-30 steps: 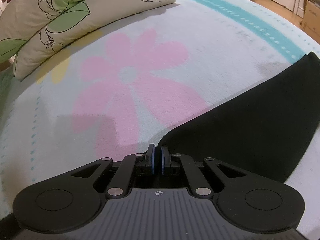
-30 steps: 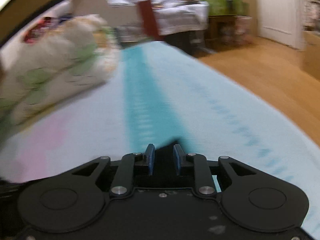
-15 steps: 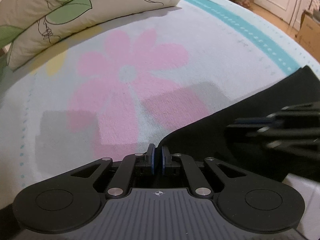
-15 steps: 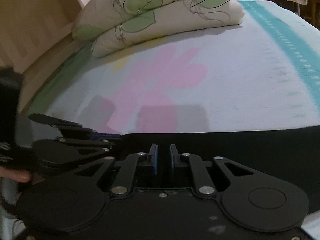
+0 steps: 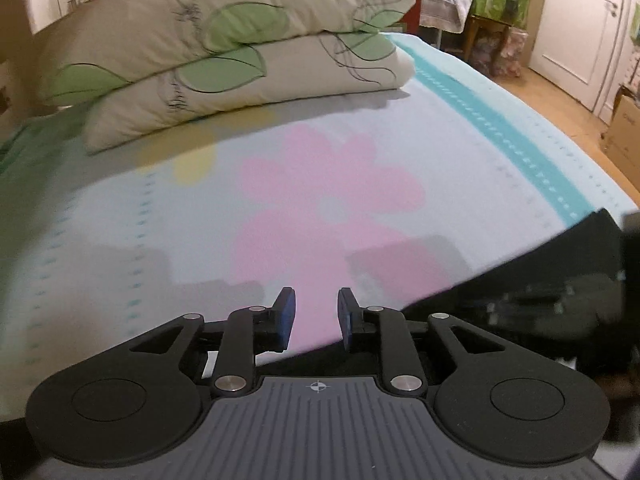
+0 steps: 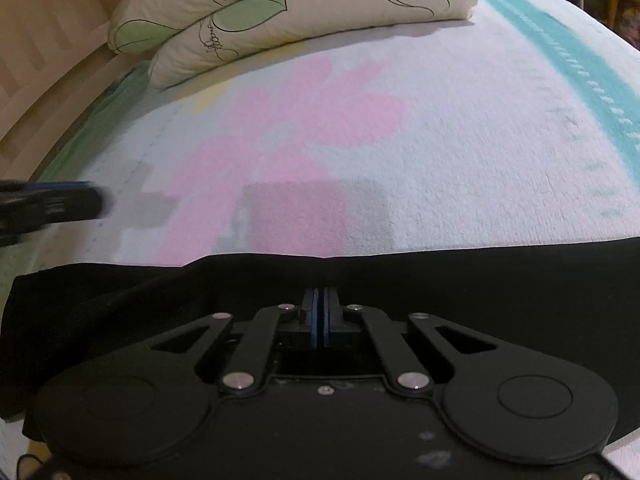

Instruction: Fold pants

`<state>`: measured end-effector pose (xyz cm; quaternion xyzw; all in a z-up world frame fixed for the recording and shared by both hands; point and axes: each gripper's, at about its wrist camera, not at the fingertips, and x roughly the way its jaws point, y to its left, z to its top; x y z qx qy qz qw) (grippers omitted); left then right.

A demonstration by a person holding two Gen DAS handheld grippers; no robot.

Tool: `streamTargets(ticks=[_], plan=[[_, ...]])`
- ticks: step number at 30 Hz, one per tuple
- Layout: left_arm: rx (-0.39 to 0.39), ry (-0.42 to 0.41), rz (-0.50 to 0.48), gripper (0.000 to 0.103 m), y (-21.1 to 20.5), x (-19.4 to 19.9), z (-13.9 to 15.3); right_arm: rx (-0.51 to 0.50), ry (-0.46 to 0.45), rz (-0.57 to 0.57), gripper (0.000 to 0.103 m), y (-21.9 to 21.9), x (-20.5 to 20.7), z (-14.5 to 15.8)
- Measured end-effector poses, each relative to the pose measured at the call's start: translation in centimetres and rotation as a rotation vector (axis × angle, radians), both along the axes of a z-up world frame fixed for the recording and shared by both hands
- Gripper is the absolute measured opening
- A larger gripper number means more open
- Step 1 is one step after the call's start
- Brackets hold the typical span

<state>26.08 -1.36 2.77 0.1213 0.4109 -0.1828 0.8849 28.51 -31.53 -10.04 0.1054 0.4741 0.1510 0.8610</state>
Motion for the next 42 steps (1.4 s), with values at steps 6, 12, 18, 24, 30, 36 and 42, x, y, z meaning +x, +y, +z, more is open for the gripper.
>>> streamTargets(ticks=[6,12,18,24,30,36,42], plan=[[0.182,-0.008,-0.029,0.028,7.8,-6.0,1.6,-0.033,-0.010,0.004,0.000,0.6,-0.1,0.2],[0.276,0.046,0.078,0.030,16.7,-11.4,-0.1,-0.084,-0.025,0.019,0.000,1.5,-0.4,0.5],[0.309,0.051,0.121,0.030,21.3,-16.3,-3.7,-0.125,-0.020,0.028,0.000,2.1,-0.2,0.6],[0.183,0.121,0.238,0.030,23.9,-17.9,-6.7,-0.164,-0.020,0.028,0.000,3.1,-0.2,0.9],[0.155,0.043,0.316,0.034,23.7,-18.4,-8.0,-0.184,-0.019,0.032,0.000,3.9,-0.3,1.2],[0.262,-0.053,0.303,0.037,21.6,-17.5,-8.9,-0.182,-0.004,0.021,0.000,3.9,-0.1,1.3],[0.353,-0.140,0.332,0.038,20.9,-18.0,-8.9,-0.175,0.006,0.017,0.000,3.7,0.3,1.4]])
